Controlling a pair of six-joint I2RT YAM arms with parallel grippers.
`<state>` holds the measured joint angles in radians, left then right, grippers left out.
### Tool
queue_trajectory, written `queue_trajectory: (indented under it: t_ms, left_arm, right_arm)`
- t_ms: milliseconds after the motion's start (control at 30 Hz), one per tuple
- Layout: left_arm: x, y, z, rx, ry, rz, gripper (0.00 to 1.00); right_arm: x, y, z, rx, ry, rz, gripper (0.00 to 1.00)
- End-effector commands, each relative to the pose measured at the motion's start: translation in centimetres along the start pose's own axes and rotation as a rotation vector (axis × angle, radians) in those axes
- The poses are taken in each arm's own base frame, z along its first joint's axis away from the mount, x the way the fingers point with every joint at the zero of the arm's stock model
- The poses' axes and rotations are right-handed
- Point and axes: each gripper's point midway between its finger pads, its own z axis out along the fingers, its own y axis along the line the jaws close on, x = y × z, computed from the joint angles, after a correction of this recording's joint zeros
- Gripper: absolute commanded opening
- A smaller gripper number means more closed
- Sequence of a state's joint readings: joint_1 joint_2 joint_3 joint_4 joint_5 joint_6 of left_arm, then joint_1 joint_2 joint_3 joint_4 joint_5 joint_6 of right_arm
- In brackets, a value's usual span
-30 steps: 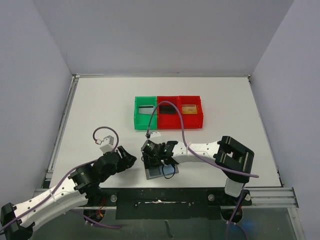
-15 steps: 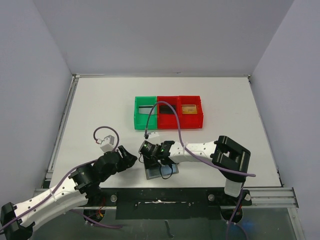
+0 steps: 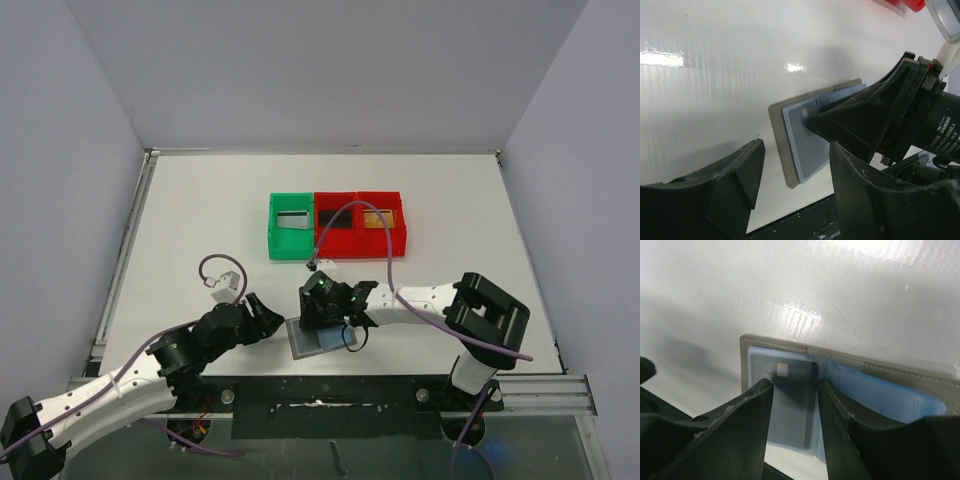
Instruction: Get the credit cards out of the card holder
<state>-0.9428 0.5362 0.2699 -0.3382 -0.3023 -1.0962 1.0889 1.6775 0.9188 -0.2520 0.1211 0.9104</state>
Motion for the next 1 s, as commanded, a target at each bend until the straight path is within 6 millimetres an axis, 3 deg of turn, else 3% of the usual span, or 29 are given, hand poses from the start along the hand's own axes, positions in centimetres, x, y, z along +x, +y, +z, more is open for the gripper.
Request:
queue_trajectory:
  t_ms: [0, 167, 500, 733, 967]
  left_arm:
    - [0.1, -3.3, 0.3, 0.153, 0.011, -0.007, 0.53]
    - [-0.6, -2.8, 0.3, 0.11, -0.023, -0.033, 0.51]
    - [-2.6, 0.2, -1.5, -0.015, -0.117, -0.087, 0.51]
    - [-2.8, 0.3, -2.1, -0.009, -0.127, -0.094, 0.51]
    - [-2.2, -0.5, -1.6, 0.043, -0.099, -0.085, 0.51]
  right_arm:
    - [0.7, 0.6, 1.2, -0.107, 0.008, 0.069, 0.43]
    - [0.2, -0.3, 0.9, 0.026, -0.017, -0.009, 0.56]
    - [0.6, -1.0, 1.2, 0.237, -0.001, -0.153, 0.66]
    - [0.9, 0.0, 1.8, 0.239, 0.015, -0.18, 0.59]
    - [1.1, 1.5, 1.6, 0.06, 0.023, -0.107, 0.55]
